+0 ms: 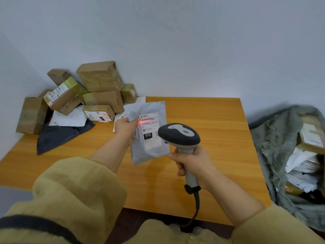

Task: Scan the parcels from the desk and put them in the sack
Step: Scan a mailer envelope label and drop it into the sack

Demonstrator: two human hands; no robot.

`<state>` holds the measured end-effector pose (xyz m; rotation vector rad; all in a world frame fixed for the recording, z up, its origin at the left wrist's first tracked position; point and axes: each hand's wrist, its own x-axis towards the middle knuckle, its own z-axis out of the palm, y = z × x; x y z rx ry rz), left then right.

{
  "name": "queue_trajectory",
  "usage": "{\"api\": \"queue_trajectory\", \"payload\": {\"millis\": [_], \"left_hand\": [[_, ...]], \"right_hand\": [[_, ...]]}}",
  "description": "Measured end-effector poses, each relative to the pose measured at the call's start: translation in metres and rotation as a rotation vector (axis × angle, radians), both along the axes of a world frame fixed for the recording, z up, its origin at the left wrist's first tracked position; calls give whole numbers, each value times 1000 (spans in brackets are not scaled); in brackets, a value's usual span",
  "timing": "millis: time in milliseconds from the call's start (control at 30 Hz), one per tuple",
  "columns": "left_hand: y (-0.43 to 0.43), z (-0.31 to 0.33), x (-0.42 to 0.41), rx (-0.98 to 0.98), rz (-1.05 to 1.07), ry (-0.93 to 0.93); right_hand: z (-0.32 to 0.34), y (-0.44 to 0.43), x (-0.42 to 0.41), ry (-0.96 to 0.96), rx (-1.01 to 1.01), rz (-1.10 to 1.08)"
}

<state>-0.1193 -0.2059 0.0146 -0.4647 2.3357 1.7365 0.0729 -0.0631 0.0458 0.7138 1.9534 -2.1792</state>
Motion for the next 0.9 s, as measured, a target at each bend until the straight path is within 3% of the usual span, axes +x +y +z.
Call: {"api": "queue_trajectory", "payload": {"millis": [200,367,633,900], "left_hand": [[17,-12,-4,103,-29,-113],[75,-28,13,214,-156,-237],[218,-25,89,264,-381,-311],[400,-60,196,122,-580,-331]], "right_hand": [[-9,7,6,-20,-64,-121],[-15,36,24,-58,-174,-345],[-30,124,78,-5,-304,-627],[-60,267,183,-38,-364,-824]]}}
